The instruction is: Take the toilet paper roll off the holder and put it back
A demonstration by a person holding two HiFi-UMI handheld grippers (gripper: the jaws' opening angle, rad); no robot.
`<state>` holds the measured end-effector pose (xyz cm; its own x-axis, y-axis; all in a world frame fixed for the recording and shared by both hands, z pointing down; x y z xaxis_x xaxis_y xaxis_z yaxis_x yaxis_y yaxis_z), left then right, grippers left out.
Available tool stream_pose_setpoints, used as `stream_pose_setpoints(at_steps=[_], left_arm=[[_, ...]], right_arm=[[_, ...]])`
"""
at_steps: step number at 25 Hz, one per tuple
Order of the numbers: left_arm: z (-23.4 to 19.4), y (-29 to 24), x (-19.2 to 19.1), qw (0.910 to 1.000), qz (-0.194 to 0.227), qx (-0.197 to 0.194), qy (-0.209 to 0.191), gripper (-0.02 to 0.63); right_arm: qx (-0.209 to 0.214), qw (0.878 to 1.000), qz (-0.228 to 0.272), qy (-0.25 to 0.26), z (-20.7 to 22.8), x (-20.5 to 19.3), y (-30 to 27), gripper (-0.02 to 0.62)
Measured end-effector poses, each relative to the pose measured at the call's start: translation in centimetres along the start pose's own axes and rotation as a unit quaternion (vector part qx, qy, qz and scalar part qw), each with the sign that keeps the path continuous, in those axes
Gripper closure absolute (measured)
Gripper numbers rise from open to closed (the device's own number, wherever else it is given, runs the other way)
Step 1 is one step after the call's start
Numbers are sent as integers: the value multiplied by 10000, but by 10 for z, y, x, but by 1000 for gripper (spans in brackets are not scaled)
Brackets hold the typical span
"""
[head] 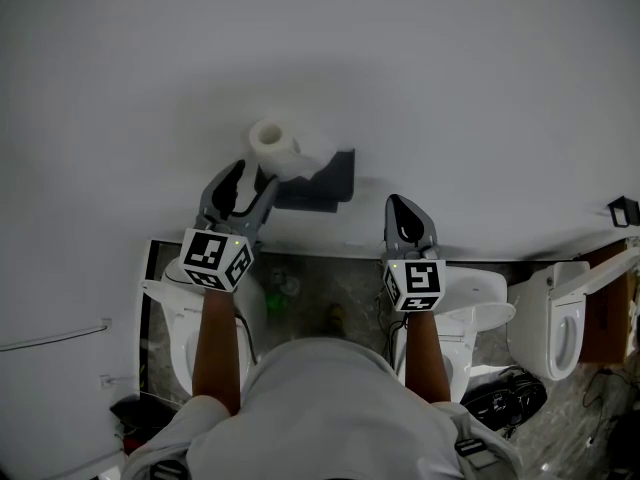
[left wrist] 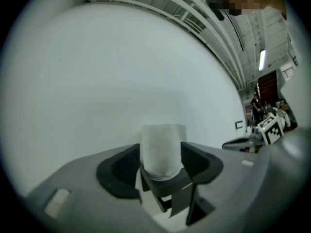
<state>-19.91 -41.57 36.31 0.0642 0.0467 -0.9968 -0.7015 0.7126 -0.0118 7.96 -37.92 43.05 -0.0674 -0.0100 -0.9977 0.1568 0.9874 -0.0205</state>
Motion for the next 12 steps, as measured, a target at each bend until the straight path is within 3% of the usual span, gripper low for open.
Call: stream_pose_setpoints(at_steps=[12], left_arm=[[-9, -30, -2, 10000, -13, -78, 6, 292]], right_arm=[[126, 9999, -48, 5, 5, -7, -19, 596]])
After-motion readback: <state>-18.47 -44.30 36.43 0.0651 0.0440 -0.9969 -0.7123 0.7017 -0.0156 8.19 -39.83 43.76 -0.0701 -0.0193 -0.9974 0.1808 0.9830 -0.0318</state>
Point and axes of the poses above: the fingertips, and each gripper's own axes: y backward along the fingers, z to its right, x out of its top, the point moved 7 cm from there along y, backward along the fingers, and after that the axes turned 11 degrees about -x, right-handed, at the moved point
